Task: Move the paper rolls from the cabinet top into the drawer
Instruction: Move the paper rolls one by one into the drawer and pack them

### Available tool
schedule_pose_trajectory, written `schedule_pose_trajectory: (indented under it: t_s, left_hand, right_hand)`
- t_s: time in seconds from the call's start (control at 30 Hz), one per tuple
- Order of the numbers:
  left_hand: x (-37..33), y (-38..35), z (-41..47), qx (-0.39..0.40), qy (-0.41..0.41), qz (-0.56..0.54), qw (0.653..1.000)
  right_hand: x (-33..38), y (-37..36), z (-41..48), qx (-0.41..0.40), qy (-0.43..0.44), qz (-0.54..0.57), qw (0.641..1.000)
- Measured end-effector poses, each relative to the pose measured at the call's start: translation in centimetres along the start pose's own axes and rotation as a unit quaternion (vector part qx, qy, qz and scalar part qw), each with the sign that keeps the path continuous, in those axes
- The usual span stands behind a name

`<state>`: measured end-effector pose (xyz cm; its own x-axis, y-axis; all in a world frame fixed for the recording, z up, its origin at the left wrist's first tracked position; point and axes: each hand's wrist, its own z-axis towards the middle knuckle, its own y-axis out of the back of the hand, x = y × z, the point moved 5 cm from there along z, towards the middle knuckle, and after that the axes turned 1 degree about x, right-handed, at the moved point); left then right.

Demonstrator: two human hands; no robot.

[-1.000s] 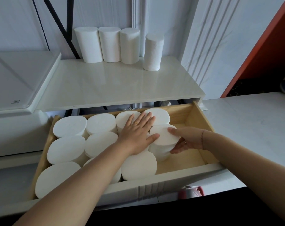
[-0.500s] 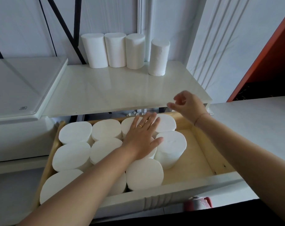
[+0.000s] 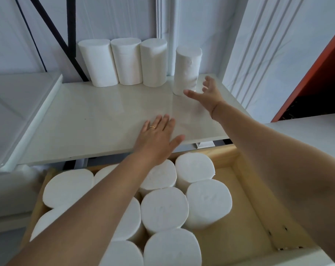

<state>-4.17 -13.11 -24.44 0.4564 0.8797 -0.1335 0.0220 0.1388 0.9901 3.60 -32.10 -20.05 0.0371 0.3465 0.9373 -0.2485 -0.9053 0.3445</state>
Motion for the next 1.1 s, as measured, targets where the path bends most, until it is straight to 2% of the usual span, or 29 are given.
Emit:
schedule_pose_trajectory:
  t_s: [0.4,0.6,0.83,1.1]
  left_hand:
    - [0.0,-0.3,-0.3,-0.042,-0.017,0.006,0.999]
    - [0.0,-0.4,-0.3,-0.057,-0.018,0.010,0.998]
    - [0.2,-0.6,-0.1,-0.041,-0.014,0.004,0.999]
    - [-0.3,0.2,-0.4,-0.024,-0.011,0.012,1.000]
  right_hand:
    - [1.4,-1.9,7.1,0.030,0.036,0.094,0.994]
    - [1.9,-2.7,7.4,0.037,0.040,0.074,0.996]
    - [2.1,-3.1,3.5,0.059,0.055,0.043,0.996]
    - [1.6,-0.4,-6.0,0.084,0.073,0.026,0.993]
